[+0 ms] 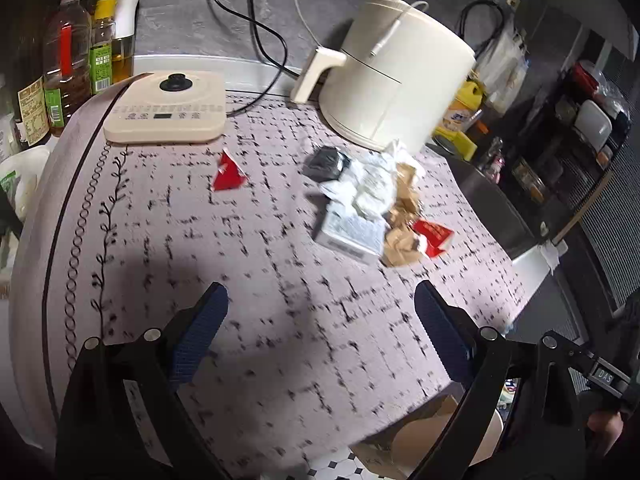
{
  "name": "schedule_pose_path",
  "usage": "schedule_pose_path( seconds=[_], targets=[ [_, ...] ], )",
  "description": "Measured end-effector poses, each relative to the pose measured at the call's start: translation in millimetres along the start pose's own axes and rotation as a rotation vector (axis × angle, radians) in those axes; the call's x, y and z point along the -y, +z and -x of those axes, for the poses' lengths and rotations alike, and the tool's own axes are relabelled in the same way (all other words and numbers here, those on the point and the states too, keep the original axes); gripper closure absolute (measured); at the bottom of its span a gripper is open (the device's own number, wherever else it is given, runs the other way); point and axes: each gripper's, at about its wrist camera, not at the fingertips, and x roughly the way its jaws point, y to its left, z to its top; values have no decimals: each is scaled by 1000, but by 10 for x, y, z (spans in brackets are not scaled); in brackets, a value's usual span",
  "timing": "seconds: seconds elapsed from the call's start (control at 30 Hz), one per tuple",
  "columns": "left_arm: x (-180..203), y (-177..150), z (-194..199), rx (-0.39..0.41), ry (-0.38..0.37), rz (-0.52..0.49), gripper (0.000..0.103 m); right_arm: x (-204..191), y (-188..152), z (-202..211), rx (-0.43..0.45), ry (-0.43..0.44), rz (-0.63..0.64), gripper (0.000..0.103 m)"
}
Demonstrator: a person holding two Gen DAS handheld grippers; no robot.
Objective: Collect trash
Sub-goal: 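Grasp the red paper packet with the left tool while the right tool grasps a red-and-white carton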
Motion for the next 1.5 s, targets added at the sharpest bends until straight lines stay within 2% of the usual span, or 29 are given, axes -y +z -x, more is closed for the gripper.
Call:
schedule_pose_path(
  seconds=[0.07, 0.3, 0.37, 0.5, 0.63, 0.83, 0.93, 0.97, 1.0, 1.1, 1.13, 1.17, 1.33, 1.5],
  targets=[
    [-84, 90, -25, 7, -4, -1, 10, -83, 50, -90, 4, 5, -1, 11],
    [-379, 424, -213, 12, -1, 2, 29, -327, 268, -470, -3, 37, -10, 24],
    [-467, 505, -296, 11, -1, 17, 32, -380, 338, -574, -7, 41, -9, 30],
    [-579, 624, -514, -7, 17, 35, 37, -446, 470, -780, -18, 37, -9, 34],
    [-642, 722, -720, 4, 62, 69, 37, -497, 630, -1017, -32, 18, 0, 39],
    [-699, 785, -1037, 4, 150, 118, 49, -532, 825, -1283, -61, 3, -3, 45],
    [-710, 786, -1145, 6, 167, 140, 60, -537, 877, -1360, -74, -12, 6, 47],
    [-713, 780, -1167, 6, 172, 145, 68, -531, 888, -1390, -84, -12, 3, 48],
    [-720, 772, -1180, 3, 173, 152, 81, -531, 892, -1413, -92, -11, 6, 53],
    [-711, 757, -1149, 13, 172, 148, 83, -575, 873, -1494, -123, 6, 38, 78],
    [-705, 752, -1117, 21, 172, 141, 84, -592, 861, -1516, -138, 23, 49, 92],
    [-710, 748, -1090, 25, 170, 141, 85, -604, 854, -1518, -144, 26, 55, 96],
    [-722, 689, -914, 43, 170, 160, 85, -612, 816, -1397, -119, 51, 70, 100],
    [-630, 587, -705, 56, 184, 161, 85, -493, 788, -1255, -110, 34, 58, 100]
  ],
)
